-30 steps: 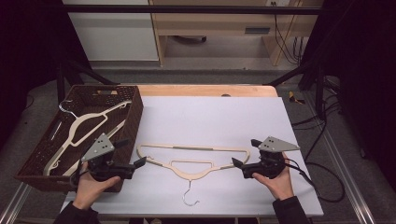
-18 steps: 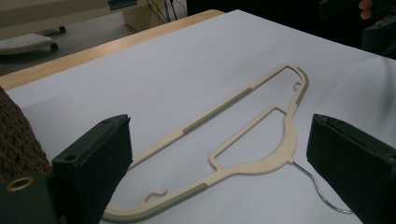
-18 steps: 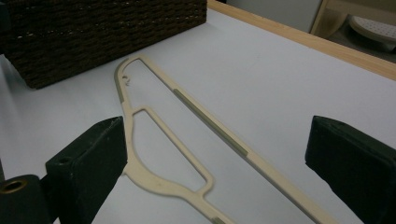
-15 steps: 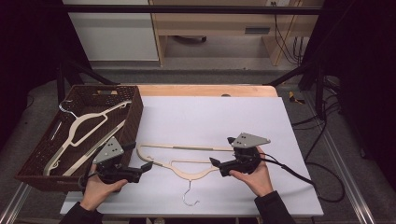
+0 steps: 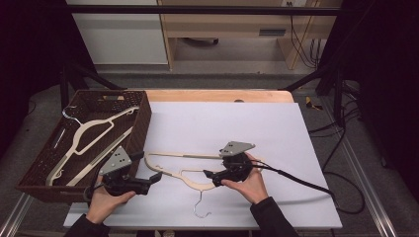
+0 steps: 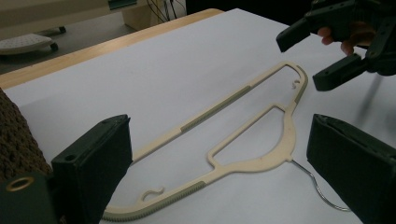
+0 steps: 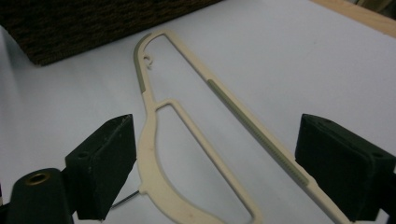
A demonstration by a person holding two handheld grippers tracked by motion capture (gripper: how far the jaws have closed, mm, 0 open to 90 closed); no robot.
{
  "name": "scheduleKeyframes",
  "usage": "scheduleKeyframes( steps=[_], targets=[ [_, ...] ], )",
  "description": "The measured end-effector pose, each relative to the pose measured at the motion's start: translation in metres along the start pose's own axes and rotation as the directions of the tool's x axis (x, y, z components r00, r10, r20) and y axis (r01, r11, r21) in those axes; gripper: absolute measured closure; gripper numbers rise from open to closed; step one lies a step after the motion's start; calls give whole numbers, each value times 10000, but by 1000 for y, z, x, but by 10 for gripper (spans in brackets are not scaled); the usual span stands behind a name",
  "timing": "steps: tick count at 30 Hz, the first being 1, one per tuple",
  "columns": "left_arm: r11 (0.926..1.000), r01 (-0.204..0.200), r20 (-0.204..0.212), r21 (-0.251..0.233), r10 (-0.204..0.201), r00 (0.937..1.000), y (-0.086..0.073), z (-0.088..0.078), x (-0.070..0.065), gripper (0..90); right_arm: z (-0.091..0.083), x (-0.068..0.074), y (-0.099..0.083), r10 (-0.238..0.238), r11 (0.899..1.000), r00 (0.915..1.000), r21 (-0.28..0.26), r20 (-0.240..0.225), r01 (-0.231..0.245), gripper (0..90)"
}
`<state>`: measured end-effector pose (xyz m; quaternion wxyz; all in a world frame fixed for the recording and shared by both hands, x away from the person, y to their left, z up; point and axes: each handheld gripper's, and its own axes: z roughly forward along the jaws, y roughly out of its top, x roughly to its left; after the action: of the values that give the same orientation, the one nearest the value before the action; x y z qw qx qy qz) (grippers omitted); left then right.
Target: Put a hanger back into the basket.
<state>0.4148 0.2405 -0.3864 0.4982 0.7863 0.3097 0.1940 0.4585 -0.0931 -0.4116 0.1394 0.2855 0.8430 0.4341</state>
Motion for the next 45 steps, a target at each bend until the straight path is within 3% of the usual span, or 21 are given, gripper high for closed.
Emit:
scheduleKeyframes(
  steps=[3,7,13,15,18,21,30,37,45],
  targets=[
    [10000,-10,-15,-33,10,10000,1,-1,1,65,11,4,-1,-35,9997,9993,227,-372,43,184],
    [10000,23,-49,-68,-23,10000,1,-2,2,66,27,11,-4,-300,9966,9984,749,-481,335,228],
    [10000,6,-31,-93,-6,10000,0,-3,3,65,47,22,-3,-543,9921,9943,1076,-913,641,301],
    [9999,21,-72,-126,-22,10000,1,-3,3,65,53,24,-4,-418,9920,9926,1136,-1137,548,322],
    [9998,3,-102,-197,-5,9999,2,-5,3,64,59,26,-8,-352,9898,9927,1330,-1154,505,358],
    [9995,4,-149,-304,-9,9999,3,-7,4,65,64,28,-13,-552,9840,9904,1615,-1270,756,394],
    [9997,54,-192,-249,-59,9998,2,-6,6,65,74,34,-24,-877,9718,9875,2066,-1309,1137,525],
    [9997,43,-175,-250,-47,9998,2,-6,5,65,74,40,-23,-1520,9588,9755,2160,-1589,1845,676],
    [9998,35,-137,-191,-37,9999,2,-5,5,65,75,40,-20,-1646,9512,9680,2290,-1896,2066,724]
  ],
)
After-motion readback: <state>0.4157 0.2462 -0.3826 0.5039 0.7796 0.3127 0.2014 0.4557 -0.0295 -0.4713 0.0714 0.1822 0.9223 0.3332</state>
